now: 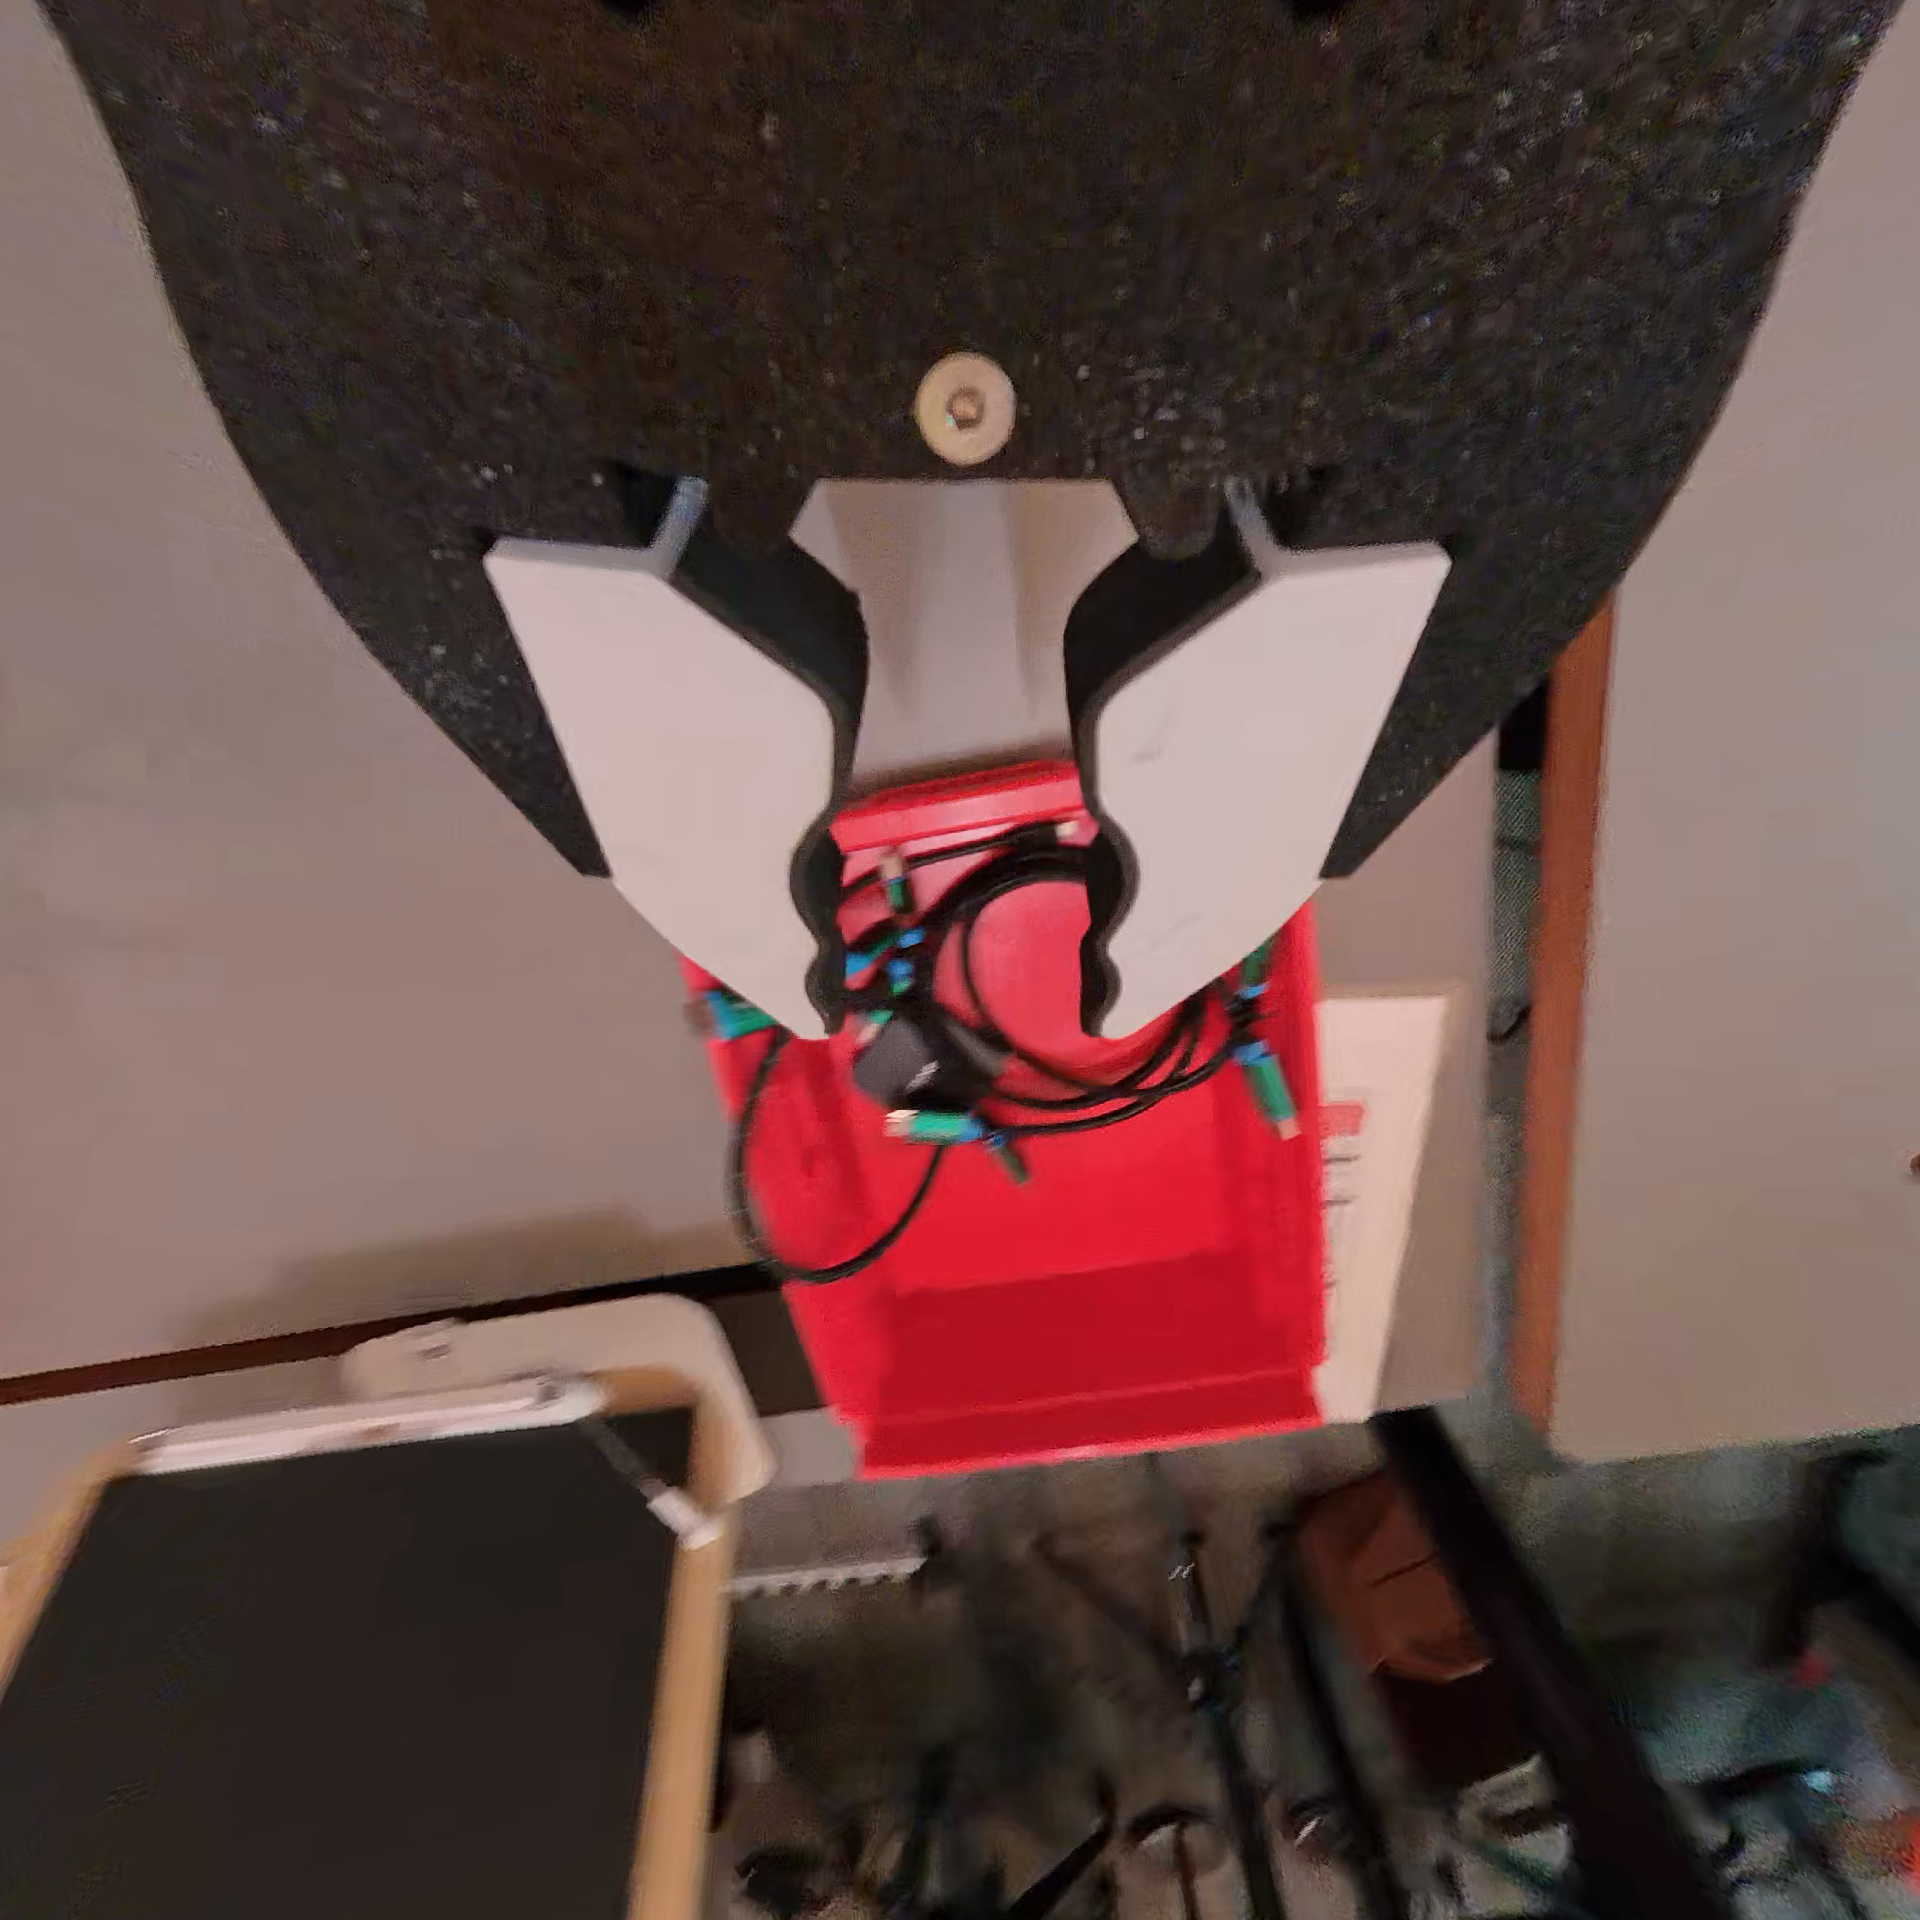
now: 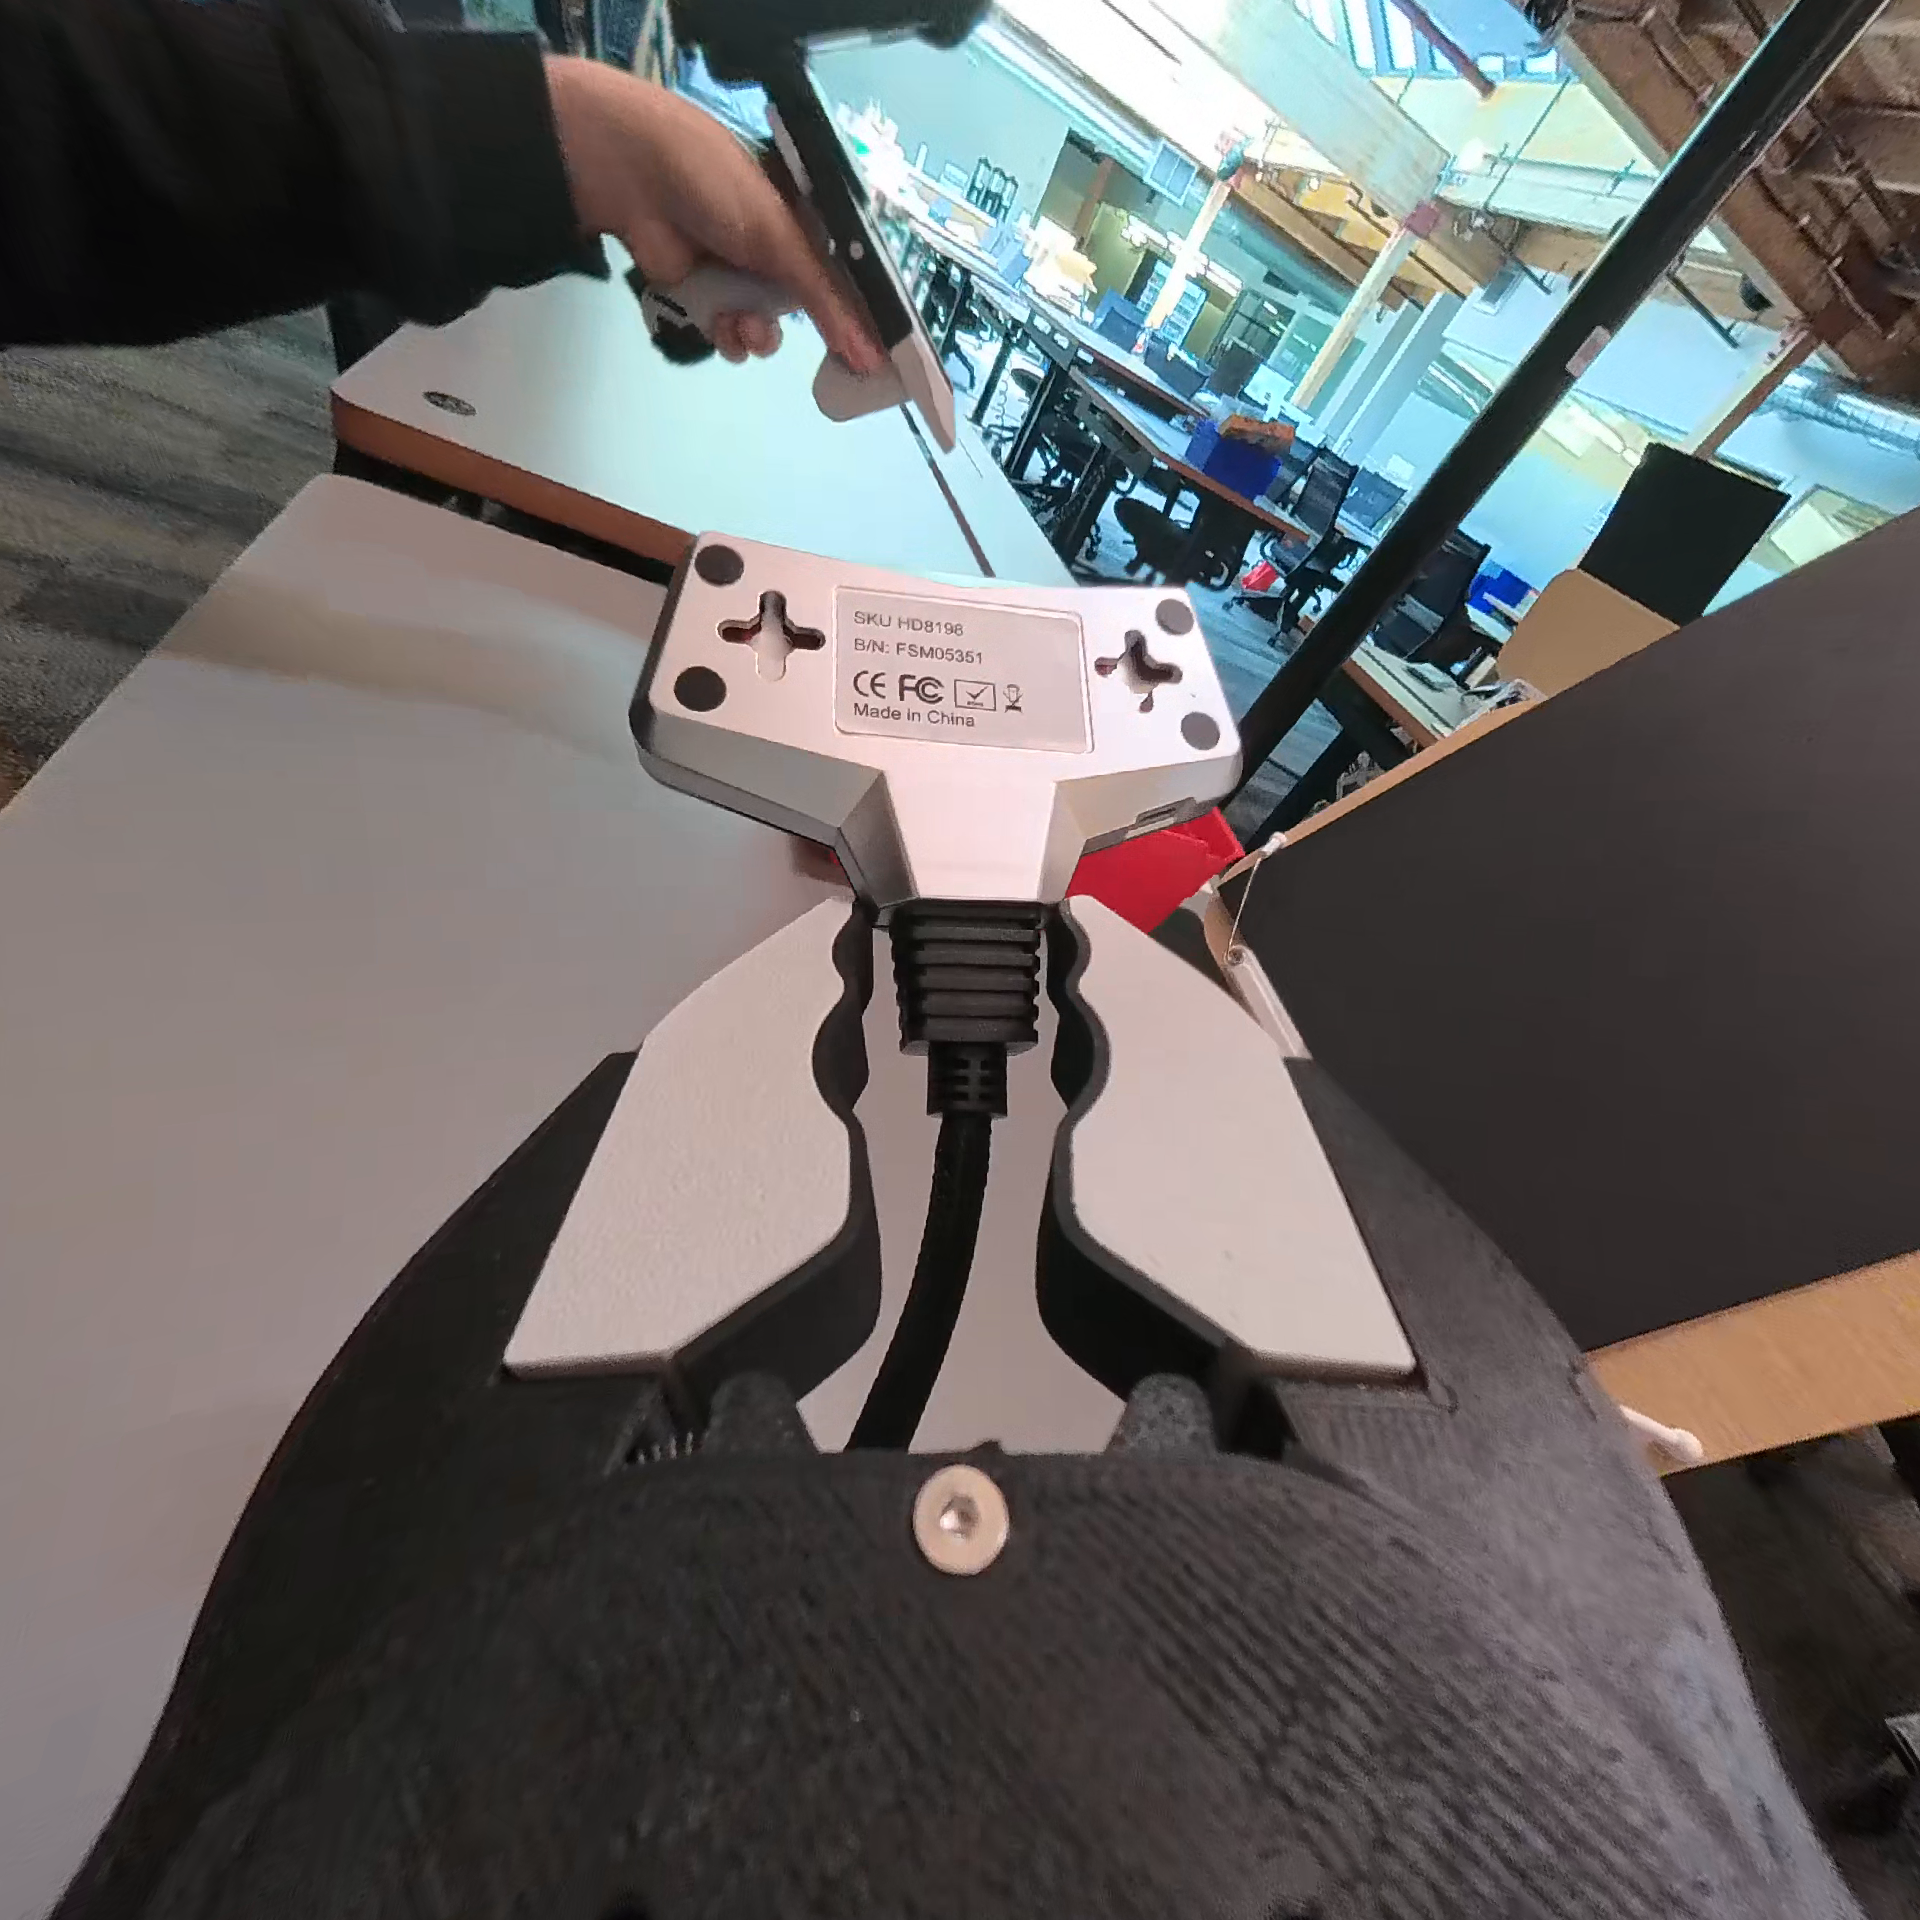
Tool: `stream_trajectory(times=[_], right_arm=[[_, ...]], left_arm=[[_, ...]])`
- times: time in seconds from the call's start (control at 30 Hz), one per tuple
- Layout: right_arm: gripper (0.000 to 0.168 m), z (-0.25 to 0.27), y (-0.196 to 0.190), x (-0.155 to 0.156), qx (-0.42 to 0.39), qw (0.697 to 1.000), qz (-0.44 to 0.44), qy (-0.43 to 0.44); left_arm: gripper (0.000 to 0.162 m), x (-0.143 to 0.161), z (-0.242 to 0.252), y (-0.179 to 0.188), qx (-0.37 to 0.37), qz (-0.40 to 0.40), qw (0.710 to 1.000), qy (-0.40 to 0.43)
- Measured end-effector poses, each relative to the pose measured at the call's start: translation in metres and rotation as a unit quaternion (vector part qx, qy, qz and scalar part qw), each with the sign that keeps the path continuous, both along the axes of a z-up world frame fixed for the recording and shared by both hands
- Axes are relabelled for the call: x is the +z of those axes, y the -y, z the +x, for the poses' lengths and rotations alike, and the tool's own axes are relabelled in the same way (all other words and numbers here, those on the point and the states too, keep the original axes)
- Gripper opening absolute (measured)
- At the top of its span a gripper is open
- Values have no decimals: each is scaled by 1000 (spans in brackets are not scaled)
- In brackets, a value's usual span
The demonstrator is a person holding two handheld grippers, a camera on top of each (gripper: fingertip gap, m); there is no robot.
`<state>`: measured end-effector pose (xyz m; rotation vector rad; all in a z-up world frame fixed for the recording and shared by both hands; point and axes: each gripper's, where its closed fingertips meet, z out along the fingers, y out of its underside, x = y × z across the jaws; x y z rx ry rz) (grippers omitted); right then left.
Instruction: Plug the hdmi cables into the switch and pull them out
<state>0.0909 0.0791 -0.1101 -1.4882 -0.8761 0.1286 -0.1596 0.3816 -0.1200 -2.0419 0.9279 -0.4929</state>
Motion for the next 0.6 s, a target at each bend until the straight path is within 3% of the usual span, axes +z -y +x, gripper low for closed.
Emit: stream_trajectory(times=[0.3,0.6], right_arm=[[33,6,-4,-2,-16,1000,0,1],[33,8,-5,-3,-17,1000,2,0]], left_arm=[[39,-97,-33,-50,43,-149,979,-131],[35,-168,-31,-79,102,-134,948,-269]])
